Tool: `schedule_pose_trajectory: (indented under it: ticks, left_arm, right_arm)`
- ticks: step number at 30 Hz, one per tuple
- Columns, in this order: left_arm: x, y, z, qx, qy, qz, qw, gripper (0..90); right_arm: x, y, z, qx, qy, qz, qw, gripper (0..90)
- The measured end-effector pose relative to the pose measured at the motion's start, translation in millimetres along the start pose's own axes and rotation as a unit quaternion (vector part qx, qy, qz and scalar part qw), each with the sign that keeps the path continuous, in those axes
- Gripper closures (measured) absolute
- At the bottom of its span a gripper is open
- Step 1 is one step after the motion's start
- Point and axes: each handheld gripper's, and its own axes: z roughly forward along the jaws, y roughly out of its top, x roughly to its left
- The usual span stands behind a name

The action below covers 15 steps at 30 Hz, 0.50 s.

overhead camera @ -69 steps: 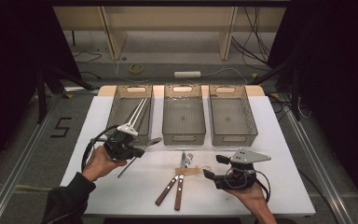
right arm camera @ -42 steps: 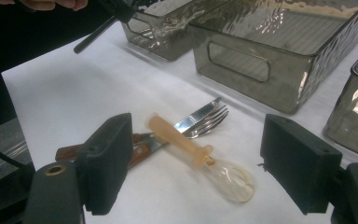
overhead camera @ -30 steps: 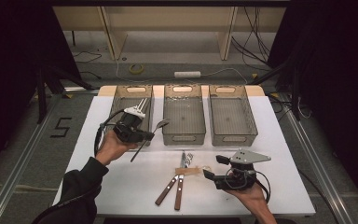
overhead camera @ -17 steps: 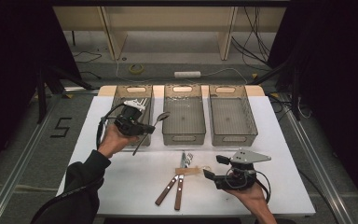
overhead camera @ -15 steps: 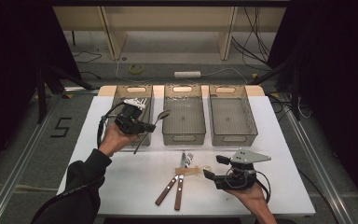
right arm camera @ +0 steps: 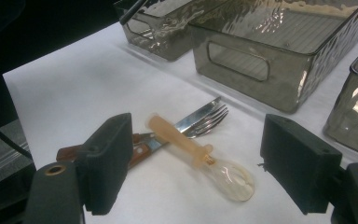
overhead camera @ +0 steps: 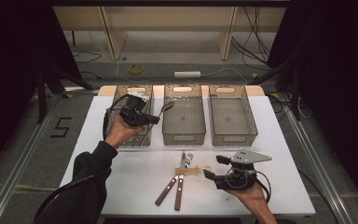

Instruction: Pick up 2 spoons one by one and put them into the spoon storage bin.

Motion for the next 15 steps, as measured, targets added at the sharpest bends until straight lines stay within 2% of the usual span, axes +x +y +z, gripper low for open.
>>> schedule_pose_trajectory:
  ticks: [7,11,15]
  left_arm:
    - [0.6,13.1,6.7,-0.003,0.006,0.002,1.0,89.3]
    - [1.2,24.6,13.7,-0.016,0.0,-0.011,0.9998,89.3]
    - [-0.9,33.3,21.5,-0.014,0.004,-0.008,0.9999,89.3]
  right_arm:
    - [-0.2,0.1,0.0,0.0,-0.001,0.0,1.0,26.5]
    - [-0.5,0.2,0.3,0.0,0.0,-0.002,1.0,26.5]
    - [-0.8,-0.2,-0.4,0.0,0.0,-0.001,1.0,26.5]
